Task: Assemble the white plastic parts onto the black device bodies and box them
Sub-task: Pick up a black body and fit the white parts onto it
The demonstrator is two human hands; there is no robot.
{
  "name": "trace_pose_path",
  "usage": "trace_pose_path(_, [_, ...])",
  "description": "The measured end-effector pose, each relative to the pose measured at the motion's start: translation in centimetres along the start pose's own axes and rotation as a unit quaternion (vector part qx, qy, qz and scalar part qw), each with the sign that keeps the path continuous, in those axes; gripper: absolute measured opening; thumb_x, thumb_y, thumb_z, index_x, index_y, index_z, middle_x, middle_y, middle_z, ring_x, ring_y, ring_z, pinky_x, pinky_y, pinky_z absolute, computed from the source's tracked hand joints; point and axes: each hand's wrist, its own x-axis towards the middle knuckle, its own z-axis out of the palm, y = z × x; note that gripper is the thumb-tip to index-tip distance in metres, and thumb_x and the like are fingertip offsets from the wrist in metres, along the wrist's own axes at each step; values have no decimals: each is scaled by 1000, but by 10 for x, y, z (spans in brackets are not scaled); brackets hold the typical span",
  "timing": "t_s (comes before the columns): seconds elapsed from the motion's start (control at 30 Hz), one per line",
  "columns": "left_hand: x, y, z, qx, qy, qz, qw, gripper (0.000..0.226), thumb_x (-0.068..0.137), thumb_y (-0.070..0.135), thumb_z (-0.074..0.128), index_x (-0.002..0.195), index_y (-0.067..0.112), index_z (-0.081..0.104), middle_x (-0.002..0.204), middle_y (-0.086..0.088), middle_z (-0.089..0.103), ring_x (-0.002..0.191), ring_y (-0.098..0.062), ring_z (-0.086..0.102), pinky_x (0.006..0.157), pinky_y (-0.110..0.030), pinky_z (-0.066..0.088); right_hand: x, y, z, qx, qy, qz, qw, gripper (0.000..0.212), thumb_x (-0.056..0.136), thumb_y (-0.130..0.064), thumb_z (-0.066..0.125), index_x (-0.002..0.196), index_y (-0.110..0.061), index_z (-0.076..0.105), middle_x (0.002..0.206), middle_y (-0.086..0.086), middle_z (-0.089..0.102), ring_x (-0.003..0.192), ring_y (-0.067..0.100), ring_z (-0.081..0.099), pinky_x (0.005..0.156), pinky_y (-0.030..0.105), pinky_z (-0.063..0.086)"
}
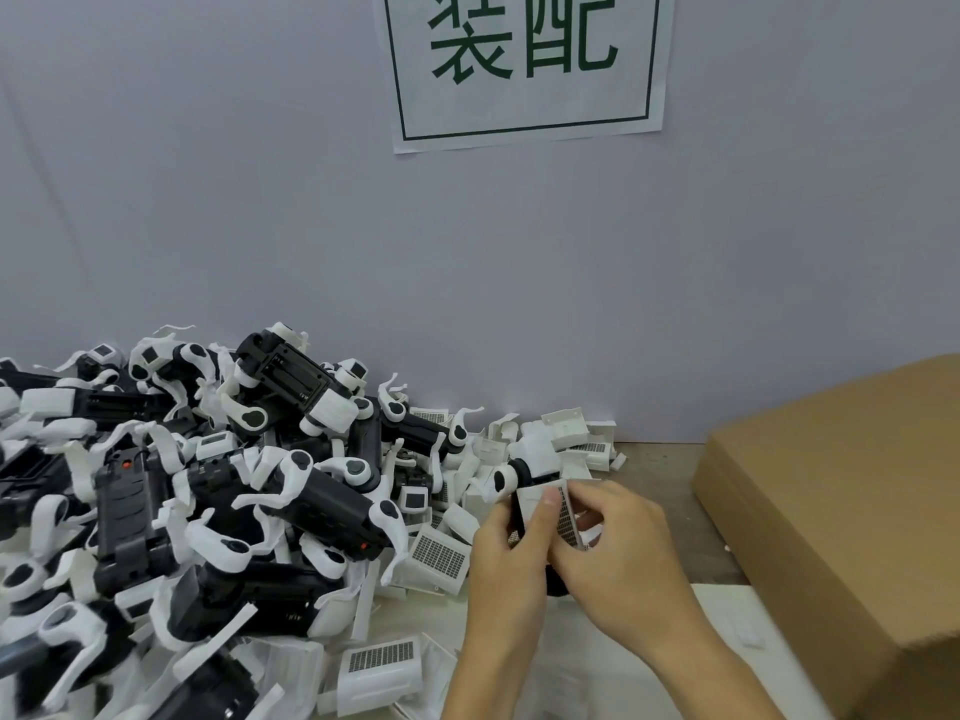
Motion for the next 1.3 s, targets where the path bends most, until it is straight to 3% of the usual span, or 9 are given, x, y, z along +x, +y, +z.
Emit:
trace_pose_path(0.1, [1, 0, 0, -8, 16, 1, 1000, 21, 97, 24, 63, 104, 6, 72, 87, -9, 78, 75, -15, 75, 56, -18, 52, -2, -3, 4, -5, 31, -10, 999, 7, 85, -29, 73, 79, -32, 70, 79, -9, 63, 75, 5, 61, 61, 19, 49])
trace_pose_path(0.2, [3, -1, -5, -27, 60, -7, 998, 24, 97, 26, 63, 97, 5, 74, 80, -7, 77, 67, -15, 73, 53, -20, 51, 0, -4, 3, 15, -18, -16, 1000, 4, 82, -31, 75, 85, -32, 74, 80, -7, 64, 75, 10, 59, 63, 20, 49])
trace_pose_path(0.33, [4, -1, -7, -45, 53, 7, 998, 24, 97, 34, 61, 98, 20, 79, 98, -5, 79, 94, -21, 75, 80, -34, 58, 2, -5, -4, 137, -29, 41, 989, 11, 91, -30, 70, 96, -28, 80, 86, -7, 72, 80, 9, 66, 68, 18, 48])
trace_pose_path(0.5, [-1, 0, -3, 36, 14, 72, 997, 30, 86, 47, 58, 90, 26, 79, 84, 4, 78, 78, -9, 74, 60, -16, 52, 2, -12, -10, 292, -80, 141, 942, 36, 90, -44, 59, 88, -15, 80, 83, 6, 78, 81, 19, 74, 67, 24, 56])
trace_pose_path(0.63, [0, -2, -1, 75, 19, 80, 994, 29, 98, 33, 55, 89, 15, 76, 74, 7, 74, 71, -10, 73, 57, -20, 53, 2, -11, -11, 349, -60, 190, 916, 26, 93, -30, 63, 90, -11, 80, 89, 12, 77, 81, 19, 75, 59, 20, 53])
trace_pose_path(0.8, [1, -3, 1, 96, 44, 72, 992, 35, 103, 27, 52, 81, 13, 76, 71, -4, 74, 66, -19, 70, 61, -41, 55, 2, -9, -10, 357, -22, 195, 913, 12, 89, -21, 71, 86, -14, 81, 87, 9, 78, 83, 21, 76, 63, 22, 58])
trace_pose_path(1.03, [0, -2, 6, 163, 80, 99, 978, 40, 100, 30, 56, 68, 13, 71, 54, 5, 63, 51, -7, 54, 49, -22, 42, 3, -4, -7, 349, 16, 190, 917, 9, 85, -23, 75, 81, -20, 82, 83, 5, 78, 79, 17, 76, 61, 19, 56])
trace_pose_path(1.17, [1, 0, 5, 93, 54, 70, 992, 36, 98, 36, 58, 80, 12, 77, 70, 0, 74, 66, -15, 69, 64, -40, 56, 2, -5, -5, 381, -16, 197, 903, 23, 84, -34, 71, 87, -14, 81, 88, 9, 78, 84, 20, 76, 63, 20, 56])
trace_pose_path(1.3, [1, 2, 2, 84, -17, 54, 995, 28, 98, 30, 60, 79, 18, 78, 72, 7, 75, 69, -3, 69, 64, -15, 50, 3, 2, -4, 358, 20, 211, 909, 28, 90, -39, 66, 87, -16, 81, 87, 7, 78, 84, 20, 76, 66, 27, 59])
